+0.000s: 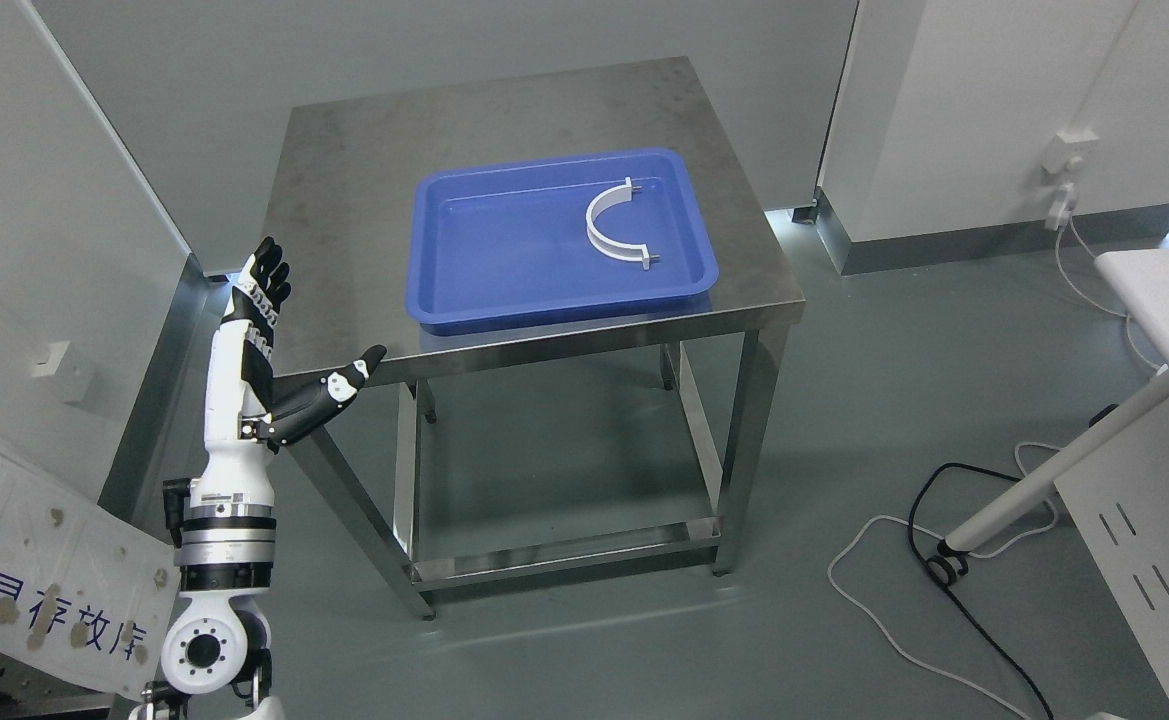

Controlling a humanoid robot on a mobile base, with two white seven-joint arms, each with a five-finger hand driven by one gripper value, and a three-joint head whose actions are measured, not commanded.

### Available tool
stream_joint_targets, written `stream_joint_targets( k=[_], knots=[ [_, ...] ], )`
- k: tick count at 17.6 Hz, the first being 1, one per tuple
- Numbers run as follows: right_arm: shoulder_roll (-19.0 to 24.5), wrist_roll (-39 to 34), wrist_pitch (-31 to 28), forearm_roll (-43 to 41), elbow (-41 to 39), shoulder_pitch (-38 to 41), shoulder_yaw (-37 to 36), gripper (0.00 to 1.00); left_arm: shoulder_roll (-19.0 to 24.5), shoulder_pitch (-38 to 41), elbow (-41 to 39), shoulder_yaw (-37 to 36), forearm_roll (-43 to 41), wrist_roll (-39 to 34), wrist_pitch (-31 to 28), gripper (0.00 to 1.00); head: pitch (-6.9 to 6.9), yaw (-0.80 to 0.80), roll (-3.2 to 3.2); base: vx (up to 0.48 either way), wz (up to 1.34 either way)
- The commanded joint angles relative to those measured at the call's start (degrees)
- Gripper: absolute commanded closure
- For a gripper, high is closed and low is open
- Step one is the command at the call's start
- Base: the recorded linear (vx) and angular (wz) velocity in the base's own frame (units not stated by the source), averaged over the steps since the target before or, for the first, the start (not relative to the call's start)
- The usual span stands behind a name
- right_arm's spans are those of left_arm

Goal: Place circuit breaker on shelf

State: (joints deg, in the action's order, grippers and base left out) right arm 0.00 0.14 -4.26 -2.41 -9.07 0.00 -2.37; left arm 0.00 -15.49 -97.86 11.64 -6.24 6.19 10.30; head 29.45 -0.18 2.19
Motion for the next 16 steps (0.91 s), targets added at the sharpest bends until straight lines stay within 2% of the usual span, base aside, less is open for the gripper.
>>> stream_joint_targets(
  k=[1,16],
  knots=[
    [-1.0,0.0,1.5,0.0,0.0,1.0,0.0,0.0,1.0,0.0,0.0,0.1,0.0,0.0,0.0,0.0,0.0,0.0,0.0,0.0,0.0],
    [-1.0,0.0,1.5,0.0,0.0,1.0,0.0,0.0,1.0,0.1,0.0,-0.2,0.0,-0.1,0.6,0.0,0.0,0.0,0.0,0.0,0.0]
  ],
)
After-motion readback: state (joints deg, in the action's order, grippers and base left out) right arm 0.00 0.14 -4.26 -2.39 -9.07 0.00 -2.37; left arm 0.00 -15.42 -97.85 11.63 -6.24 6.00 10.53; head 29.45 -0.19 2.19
